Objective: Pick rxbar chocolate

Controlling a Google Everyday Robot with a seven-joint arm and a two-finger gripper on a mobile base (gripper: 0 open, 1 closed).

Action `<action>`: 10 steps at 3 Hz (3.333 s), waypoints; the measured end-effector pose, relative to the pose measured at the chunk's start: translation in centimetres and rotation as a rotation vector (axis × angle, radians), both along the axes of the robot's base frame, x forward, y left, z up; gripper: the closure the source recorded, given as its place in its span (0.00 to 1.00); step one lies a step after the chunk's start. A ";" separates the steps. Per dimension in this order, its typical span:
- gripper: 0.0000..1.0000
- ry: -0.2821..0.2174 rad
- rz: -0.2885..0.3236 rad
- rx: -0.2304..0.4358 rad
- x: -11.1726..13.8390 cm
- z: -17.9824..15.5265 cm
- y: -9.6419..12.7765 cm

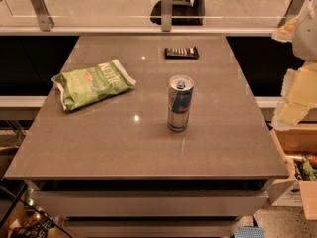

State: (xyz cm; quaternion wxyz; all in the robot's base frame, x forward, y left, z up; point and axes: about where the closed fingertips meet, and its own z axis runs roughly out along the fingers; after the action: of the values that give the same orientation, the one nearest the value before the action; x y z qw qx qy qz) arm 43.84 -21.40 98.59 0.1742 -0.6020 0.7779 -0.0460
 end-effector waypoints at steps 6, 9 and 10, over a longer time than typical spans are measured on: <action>0.00 -0.216 0.105 -0.248 12.3 0.8 3.7; 0.00 -0.131 0.289 -0.352 20.1 4.0 6.4; 0.00 -0.196 0.291 -0.337 21.5 5.6 7.0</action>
Offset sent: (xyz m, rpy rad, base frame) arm 0.0273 0.0078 0.0128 -0.0595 -0.0097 0.0213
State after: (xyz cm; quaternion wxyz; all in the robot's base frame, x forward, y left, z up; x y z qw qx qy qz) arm 65.36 -14.36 104.20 0.1506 -0.7211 0.6436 -0.2078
